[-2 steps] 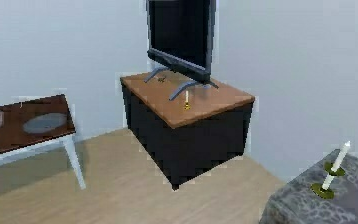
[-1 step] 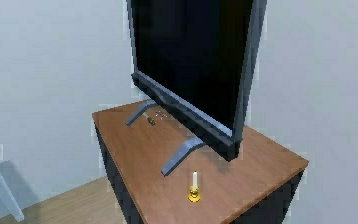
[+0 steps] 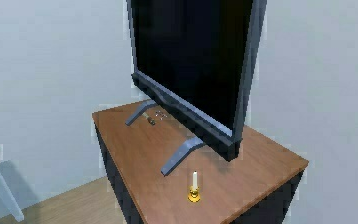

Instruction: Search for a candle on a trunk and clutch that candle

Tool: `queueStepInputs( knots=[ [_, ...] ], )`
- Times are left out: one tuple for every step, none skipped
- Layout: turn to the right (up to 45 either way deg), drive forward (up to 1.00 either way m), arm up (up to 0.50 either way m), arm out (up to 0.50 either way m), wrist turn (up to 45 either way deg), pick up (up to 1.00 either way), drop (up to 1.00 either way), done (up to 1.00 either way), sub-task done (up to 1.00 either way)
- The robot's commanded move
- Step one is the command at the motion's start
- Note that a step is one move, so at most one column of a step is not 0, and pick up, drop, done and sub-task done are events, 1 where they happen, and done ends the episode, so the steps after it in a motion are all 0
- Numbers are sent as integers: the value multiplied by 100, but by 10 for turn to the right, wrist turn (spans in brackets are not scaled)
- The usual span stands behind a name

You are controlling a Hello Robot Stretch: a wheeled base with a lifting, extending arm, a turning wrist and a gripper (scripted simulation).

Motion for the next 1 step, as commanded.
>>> queueStepInputs(
  knots=[
    [0,0,18,0,0,0,0,0,0]
  ],
)
